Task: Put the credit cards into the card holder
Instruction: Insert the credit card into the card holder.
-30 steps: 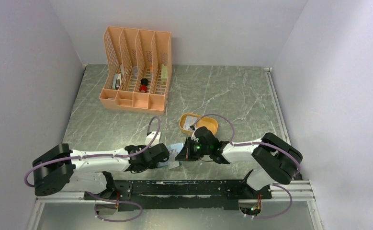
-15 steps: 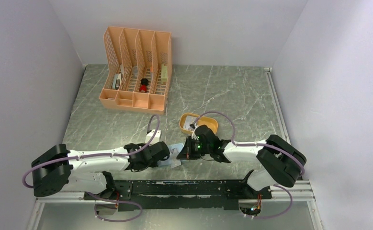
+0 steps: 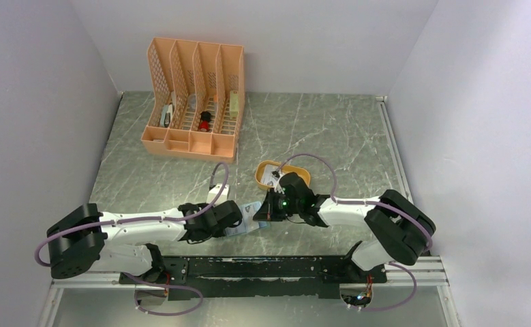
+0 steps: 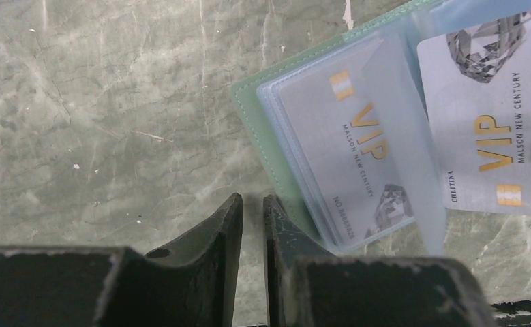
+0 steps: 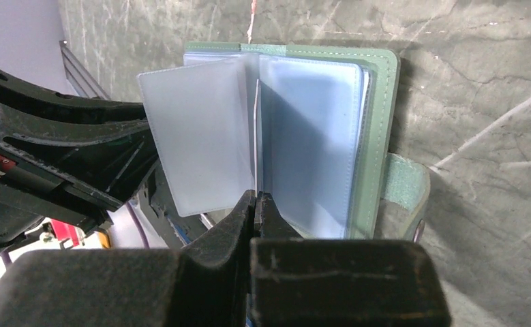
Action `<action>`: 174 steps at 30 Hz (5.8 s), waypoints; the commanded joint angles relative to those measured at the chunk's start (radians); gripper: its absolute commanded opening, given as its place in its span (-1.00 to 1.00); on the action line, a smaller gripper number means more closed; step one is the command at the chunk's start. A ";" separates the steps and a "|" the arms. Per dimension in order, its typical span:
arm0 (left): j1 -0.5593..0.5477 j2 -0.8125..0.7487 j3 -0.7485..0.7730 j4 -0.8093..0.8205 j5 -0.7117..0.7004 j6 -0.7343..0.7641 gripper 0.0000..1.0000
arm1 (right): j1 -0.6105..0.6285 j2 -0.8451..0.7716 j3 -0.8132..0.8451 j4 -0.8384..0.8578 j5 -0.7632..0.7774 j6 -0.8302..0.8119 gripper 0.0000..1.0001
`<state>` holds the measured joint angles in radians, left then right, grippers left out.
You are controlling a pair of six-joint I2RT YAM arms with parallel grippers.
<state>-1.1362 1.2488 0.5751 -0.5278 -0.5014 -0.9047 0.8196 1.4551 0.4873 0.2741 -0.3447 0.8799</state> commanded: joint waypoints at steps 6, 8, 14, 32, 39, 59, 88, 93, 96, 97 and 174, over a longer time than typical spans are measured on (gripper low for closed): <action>0.014 -0.016 0.002 -0.013 -0.027 0.000 -0.52 | -0.005 0.043 0.024 0.073 -0.050 -0.018 -1.00; 0.020 -0.016 0.001 -0.009 -0.023 0.006 -0.52 | -0.005 0.049 0.022 0.086 -0.064 -0.018 -1.00; 0.026 0.014 -0.003 0.020 -0.001 0.017 -0.55 | -0.005 0.051 -0.001 0.152 -0.101 0.015 -1.00; 0.027 0.037 -0.015 0.067 0.032 0.033 -0.57 | -0.005 0.107 -0.025 0.195 -0.080 0.032 -1.00; 0.027 0.044 -0.024 0.082 0.045 0.032 -0.58 | -0.005 0.111 -0.042 0.243 -0.036 0.019 -1.00; 0.027 0.078 -0.035 0.119 0.071 0.033 -0.59 | -0.002 0.155 -0.053 0.324 -0.065 0.048 -1.00; 0.027 0.070 -0.066 0.147 0.112 0.013 -0.67 | 0.006 0.147 -0.166 0.474 0.064 0.233 -1.00; 0.027 0.067 -0.068 0.154 0.121 0.014 -0.68 | 0.006 0.152 -0.177 0.489 0.071 0.250 -1.00; 0.027 0.068 -0.074 0.164 0.132 0.012 -0.71 | 0.009 0.166 -0.179 0.498 0.072 0.259 -1.00; 0.026 0.067 -0.077 0.169 0.138 0.010 -0.72 | 0.013 0.171 -0.180 0.500 0.076 0.263 -1.00; -0.008 0.034 -0.105 0.200 0.159 -0.038 -0.90 | 0.119 0.031 -0.072 0.081 0.207 0.127 -0.22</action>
<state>-1.1297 1.2594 0.4938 -0.2607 -0.4141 -0.9401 0.9302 1.4998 0.3836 0.4965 -0.1665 1.0687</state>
